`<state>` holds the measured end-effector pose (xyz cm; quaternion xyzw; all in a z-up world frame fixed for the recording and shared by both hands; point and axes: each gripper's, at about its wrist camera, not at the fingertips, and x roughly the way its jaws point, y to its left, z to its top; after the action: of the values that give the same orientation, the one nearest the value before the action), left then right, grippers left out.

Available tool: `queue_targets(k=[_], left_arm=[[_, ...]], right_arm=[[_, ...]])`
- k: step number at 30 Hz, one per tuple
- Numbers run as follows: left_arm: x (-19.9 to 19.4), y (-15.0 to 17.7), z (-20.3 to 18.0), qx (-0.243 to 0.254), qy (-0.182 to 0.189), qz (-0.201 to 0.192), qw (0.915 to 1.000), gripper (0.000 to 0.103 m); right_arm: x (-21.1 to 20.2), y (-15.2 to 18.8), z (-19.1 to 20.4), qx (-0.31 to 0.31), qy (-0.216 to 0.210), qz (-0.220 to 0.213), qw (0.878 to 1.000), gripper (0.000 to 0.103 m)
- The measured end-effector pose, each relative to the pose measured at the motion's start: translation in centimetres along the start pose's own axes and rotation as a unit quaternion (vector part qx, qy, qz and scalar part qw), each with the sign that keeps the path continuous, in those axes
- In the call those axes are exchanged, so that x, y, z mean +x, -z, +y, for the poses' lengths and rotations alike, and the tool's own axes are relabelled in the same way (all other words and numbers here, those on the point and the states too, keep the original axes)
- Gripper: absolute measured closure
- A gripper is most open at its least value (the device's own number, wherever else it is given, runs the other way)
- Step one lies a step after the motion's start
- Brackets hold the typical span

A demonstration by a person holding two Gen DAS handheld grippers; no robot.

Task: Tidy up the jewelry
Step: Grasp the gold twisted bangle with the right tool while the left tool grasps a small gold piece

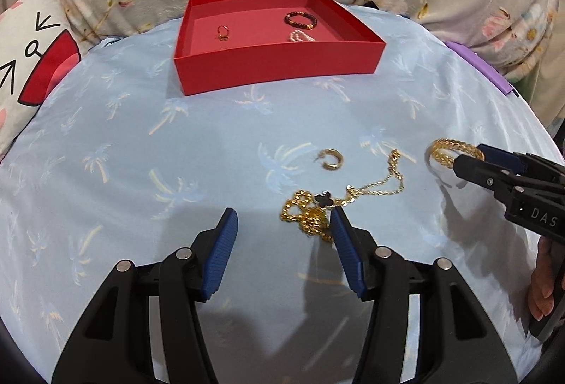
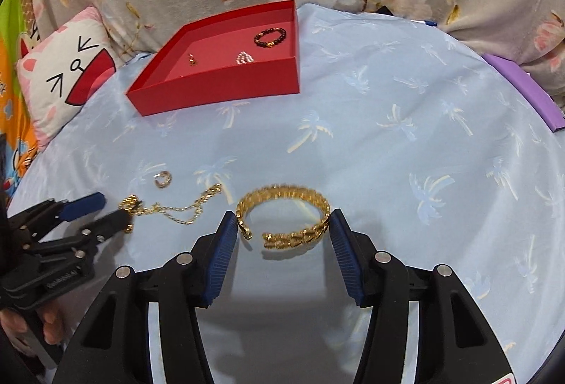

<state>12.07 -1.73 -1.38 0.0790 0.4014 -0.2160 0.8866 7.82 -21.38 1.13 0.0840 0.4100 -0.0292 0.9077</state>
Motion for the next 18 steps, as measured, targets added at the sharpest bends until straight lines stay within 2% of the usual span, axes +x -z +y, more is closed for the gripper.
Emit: queue_targets(k=[4, 7, 9, 12, 15, 18], left_arm=[[0.28, -0.11, -0.31, 0.002, 0.002, 0.003, 1.0, 0.051], [0.29, -0.15, -0.46, 0.007, 0.011, 0.002, 0.9999, 0.061], [0.26, -0.11, -0.66, 0.012, 0.022, 0.001, 0.9997, 0.073], [0.22, -0.09, -0.96, 0.015, 0.039, 0.0, 0.9991, 0.087], [0.17, 0.02, -0.99, 0.013, 0.053, 0.001, 0.9985, 0.095], [0.06, 0.09, -0.98, 0.011, 0.058, 0.001, 0.9983, 0.097]], right_arm=[[-0.56, -0.01, 0.64, -0.009, -0.005, -0.009, 1.0, 0.051], [-0.4, 0.06, 0.81, -0.01, -0.01, -0.004, 1.0, 0.051], [-0.31, 0.12, 0.86, -0.011, -0.012, -0.001, 1.0, 0.051], [-0.25, 0.13, 1.0, -0.013, -0.014, 0.0, 1.0, 0.051], [-0.19, 0.21, 1.04, -0.016, -0.014, 0.001, 1.0, 0.051], [-0.18, 0.25, 1.11, -0.017, -0.014, 0.002, 1.0, 0.051]])
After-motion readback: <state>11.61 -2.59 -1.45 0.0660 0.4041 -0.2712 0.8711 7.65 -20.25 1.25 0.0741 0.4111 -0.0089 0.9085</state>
